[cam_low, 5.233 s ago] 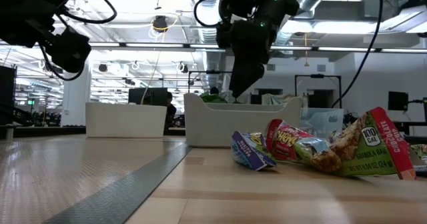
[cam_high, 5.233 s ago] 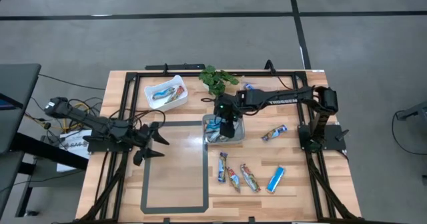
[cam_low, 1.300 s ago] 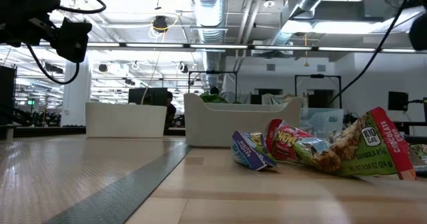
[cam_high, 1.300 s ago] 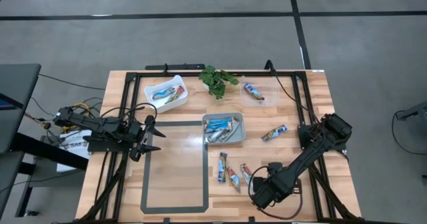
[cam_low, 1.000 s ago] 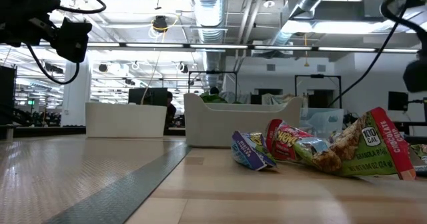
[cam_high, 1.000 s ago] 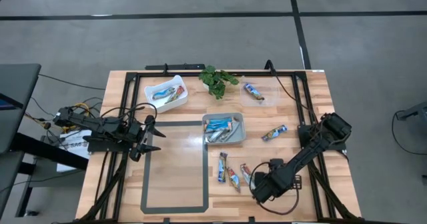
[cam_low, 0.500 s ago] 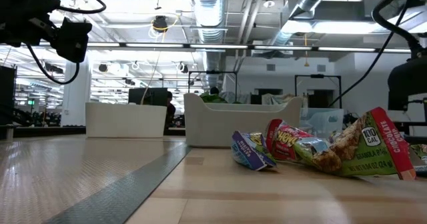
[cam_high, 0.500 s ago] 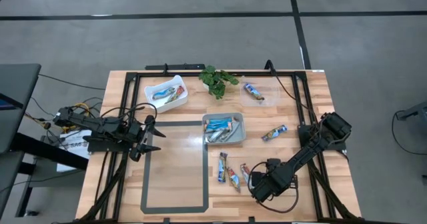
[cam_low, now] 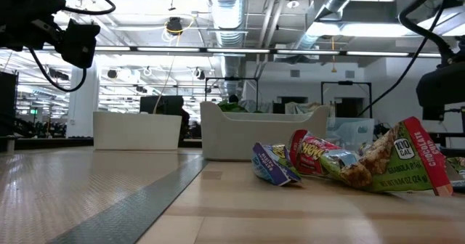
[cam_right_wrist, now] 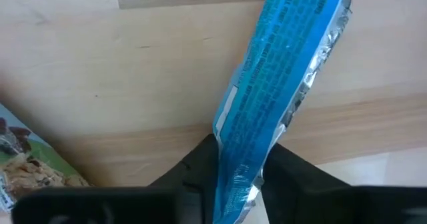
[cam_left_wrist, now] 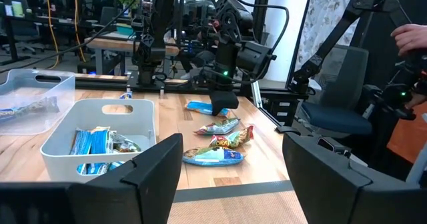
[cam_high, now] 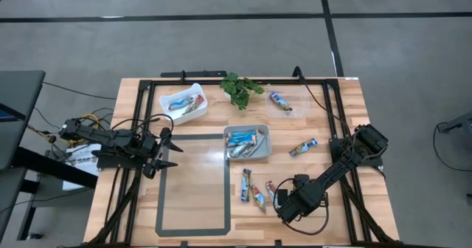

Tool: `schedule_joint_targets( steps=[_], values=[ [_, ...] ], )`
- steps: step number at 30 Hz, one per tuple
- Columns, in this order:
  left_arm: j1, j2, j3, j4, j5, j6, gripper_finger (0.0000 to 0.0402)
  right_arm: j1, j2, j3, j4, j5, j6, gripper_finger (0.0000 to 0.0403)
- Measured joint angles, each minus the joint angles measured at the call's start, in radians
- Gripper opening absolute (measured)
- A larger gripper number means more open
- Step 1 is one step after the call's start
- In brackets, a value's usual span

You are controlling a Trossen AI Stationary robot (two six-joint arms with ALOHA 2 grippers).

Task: Pick and place Granola Bars by type
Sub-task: Put the yellow granola bar into the gray bin

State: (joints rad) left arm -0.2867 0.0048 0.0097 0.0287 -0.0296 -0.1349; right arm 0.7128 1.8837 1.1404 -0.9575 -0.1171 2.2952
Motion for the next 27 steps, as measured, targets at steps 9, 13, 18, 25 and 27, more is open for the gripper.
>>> schedule_joint_targets(
  steps=[9, 13, 18, 25, 27],
  values=[
    [0.000, 0.000, 0.000, 0.000, 0.000, 0.000, 0.0251, -0.015, -0.055, 0.000, -0.010, 0.148, -0.018, 0.0072],
    [0.000, 0.000, 0.000, 0.000, 0.000, 0.000, 0.0251, -0.045, -0.114, 0.000, -0.073, 0.291, -0.019, 0.0071],
    [0.000, 0.000, 0.000, 0.000, 0.000, 0.000, 0.0251, -0.108, -0.205, 0.000, -0.109, 0.528, -0.086, 0.0071],
    [0.000, 0.000, 0.000, 0.000, 0.000, 0.000, 0.0251, -0.242, -0.297, 0.052, -0.087, 0.737, -0.413, 0.0071],
    [0.000, 0.000, 0.000, 0.000, 0.000, 0.000, 0.0251, -0.288, -0.311, 0.080, -0.057, 0.754, -0.555, 0.0071]
  ],
)
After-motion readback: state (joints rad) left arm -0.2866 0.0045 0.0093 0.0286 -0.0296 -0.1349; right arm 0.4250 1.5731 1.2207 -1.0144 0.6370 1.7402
